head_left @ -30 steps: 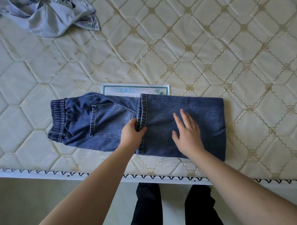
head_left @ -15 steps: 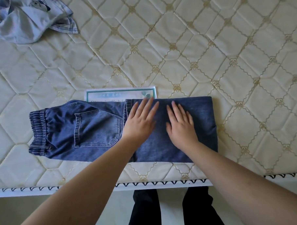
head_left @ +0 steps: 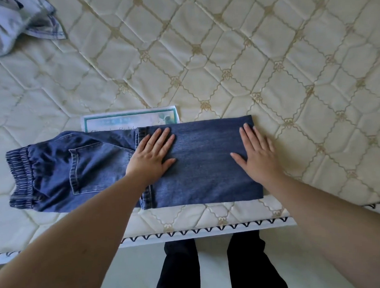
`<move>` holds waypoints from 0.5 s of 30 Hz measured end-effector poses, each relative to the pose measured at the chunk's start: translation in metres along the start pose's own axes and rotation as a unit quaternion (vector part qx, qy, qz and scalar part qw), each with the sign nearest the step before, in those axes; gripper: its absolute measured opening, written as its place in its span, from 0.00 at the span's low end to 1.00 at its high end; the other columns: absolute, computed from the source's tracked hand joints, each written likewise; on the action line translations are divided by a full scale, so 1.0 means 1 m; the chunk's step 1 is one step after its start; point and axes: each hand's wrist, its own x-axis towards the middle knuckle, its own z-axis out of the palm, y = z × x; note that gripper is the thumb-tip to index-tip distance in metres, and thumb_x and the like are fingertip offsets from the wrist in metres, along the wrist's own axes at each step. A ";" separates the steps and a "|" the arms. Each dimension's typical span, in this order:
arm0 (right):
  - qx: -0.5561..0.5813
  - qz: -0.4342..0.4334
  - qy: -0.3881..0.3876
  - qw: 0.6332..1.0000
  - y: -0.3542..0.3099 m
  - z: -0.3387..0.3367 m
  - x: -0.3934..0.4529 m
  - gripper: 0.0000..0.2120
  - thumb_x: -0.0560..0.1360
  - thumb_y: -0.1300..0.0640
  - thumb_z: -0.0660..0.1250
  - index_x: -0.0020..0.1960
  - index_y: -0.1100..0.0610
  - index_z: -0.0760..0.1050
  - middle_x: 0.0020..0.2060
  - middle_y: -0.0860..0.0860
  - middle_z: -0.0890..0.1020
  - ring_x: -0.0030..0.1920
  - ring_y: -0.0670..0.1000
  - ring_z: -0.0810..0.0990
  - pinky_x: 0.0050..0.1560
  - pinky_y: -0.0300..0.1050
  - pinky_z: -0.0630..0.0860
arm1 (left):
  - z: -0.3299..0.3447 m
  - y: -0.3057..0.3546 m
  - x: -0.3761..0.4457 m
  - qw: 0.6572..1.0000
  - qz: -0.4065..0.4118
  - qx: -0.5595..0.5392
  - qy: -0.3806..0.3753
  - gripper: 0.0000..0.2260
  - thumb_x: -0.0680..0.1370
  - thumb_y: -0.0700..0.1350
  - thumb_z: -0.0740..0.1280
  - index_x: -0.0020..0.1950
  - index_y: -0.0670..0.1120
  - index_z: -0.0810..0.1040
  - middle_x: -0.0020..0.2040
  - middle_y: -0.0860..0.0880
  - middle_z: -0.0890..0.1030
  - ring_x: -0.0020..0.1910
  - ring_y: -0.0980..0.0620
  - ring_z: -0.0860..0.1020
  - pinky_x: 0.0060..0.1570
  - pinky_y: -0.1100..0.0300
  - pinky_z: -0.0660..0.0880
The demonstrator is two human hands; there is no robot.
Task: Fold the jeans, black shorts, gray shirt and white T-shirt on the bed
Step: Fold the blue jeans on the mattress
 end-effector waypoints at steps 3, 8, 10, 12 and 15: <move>0.072 0.022 -0.010 0.997 0.003 0.000 -0.013 0.38 0.78 0.34 0.47 0.80 0.51 0.37 0.79 0.47 0.40 0.79 0.54 0.50 0.77 0.53 0.51 | -0.011 0.006 -0.003 1.000 0.002 0.000 -0.014 0.32 0.80 0.64 0.38 0.79 0.50 0.38 0.79 0.49 0.39 0.79 0.50 0.41 0.77 0.50 0.42; 0.245 0.133 0.088 0.956 -0.001 -0.007 -0.046 0.32 0.77 0.46 0.67 0.74 0.60 0.62 0.68 0.59 0.71 0.66 0.59 0.71 0.65 0.54 0.71 | -0.044 0.039 0.014 0.991 0.033 -0.072 0.105 0.25 0.81 0.53 0.62 0.76 0.44 0.66 0.75 0.40 0.66 0.74 0.41 0.65 0.72 0.45 0.60; 0.269 0.146 0.106 0.946 -0.001 -0.007 -0.057 0.23 0.76 0.48 0.68 0.64 0.60 0.72 0.56 0.57 0.77 0.57 0.58 0.76 0.53 0.48 0.74 | -0.058 0.067 0.038 0.986 0.070 -0.096 0.117 0.25 0.81 0.53 0.62 0.76 0.45 0.65 0.74 0.42 0.67 0.74 0.42 0.65 0.72 0.46 0.59; 0.340 0.179 0.055 0.922 -0.001 -0.005 -0.064 0.17 0.77 0.47 0.66 0.59 0.58 0.74 0.50 0.53 0.79 0.52 0.56 0.79 0.46 0.44 0.71 | -0.072 0.098 0.069 0.985 0.058 -0.144 0.079 0.26 0.81 0.54 0.59 0.77 0.45 0.62 0.74 0.44 0.67 0.74 0.44 0.64 0.73 0.49 0.57; 0.353 0.237 -0.060 0.903 0.005 0.002 -0.074 0.17 0.80 0.41 0.58 0.53 0.55 0.73 0.42 0.50 0.79 0.50 0.57 0.80 0.42 0.45 0.69 | -0.092 0.134 0.117 0.979 0.002 -0.203 0.002 0.23 0.81 0.57 0.58 0.73 0.47 0.67 0.68 0.44 0.72 0.67 0.42 0.69 0.66 0.48 0.64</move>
